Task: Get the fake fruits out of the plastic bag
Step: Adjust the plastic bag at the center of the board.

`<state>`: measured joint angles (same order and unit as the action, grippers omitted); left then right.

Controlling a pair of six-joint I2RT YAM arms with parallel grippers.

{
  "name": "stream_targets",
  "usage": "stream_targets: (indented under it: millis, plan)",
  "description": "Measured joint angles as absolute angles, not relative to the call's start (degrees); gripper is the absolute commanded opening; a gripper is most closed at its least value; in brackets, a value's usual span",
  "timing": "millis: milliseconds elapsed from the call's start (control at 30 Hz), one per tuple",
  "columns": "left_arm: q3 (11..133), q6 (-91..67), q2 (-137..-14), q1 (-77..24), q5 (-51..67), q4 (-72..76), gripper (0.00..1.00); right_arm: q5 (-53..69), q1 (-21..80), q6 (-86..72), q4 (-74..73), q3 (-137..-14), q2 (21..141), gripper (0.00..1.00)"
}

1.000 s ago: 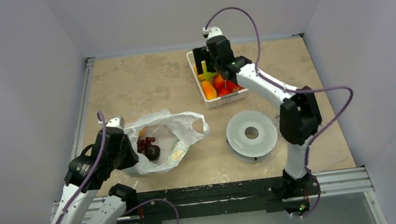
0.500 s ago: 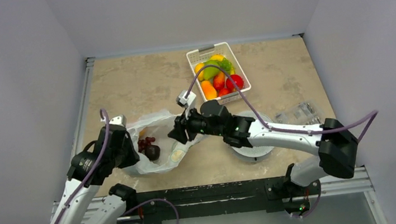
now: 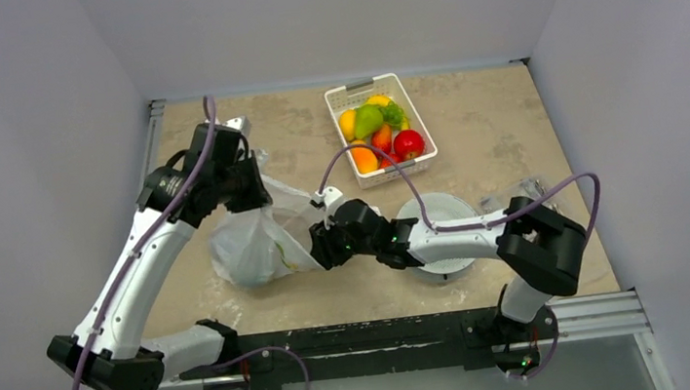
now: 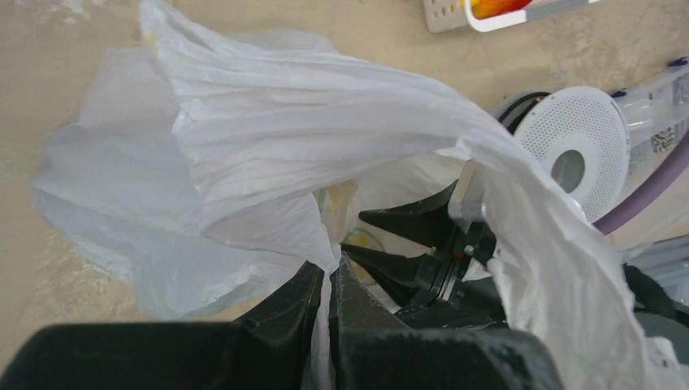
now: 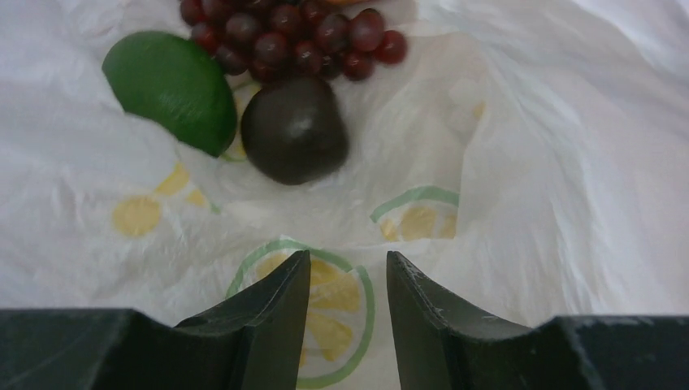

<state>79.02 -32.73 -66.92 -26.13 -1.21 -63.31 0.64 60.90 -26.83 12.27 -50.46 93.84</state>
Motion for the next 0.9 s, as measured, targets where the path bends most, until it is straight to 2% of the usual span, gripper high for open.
stream_targets:
  millis: [267, 367, 567, 700, 900]
  plan:
    - [85.76, -31.29, -72.82, -32.32, 0.36, -63.48, 0.00, 0.47, 66.59, -31.33, 16.84, -44.10, 88.60, 0.40]
    - [81.49, -30.35, -69.14, -32.77, -3.42, -64.77, 0.00, 0.60, 69.17, -32.21, 18.28, -44.10, 88.60, 0.41]
    - [64.97, -30.96, -53.23, -32.75, -9.37, -72.10, 0.00, -0.62, 70.04, -31.29, 17.12, -44.75, 88.82, 0.43]
    - [59.59, -32.95, -48.25, -32.75, -9.47, -75.61, 0.00, -3.90, 69.97, -29.21, 14.94, -47.51, 88.84, 0.56]
    - [56.49, -34.92, -48.38, -32.75, -9.67, -75.26, 0.00, -8.91, 69.97, -26.37, 12.51, -54.50, 92.14, 0.78]
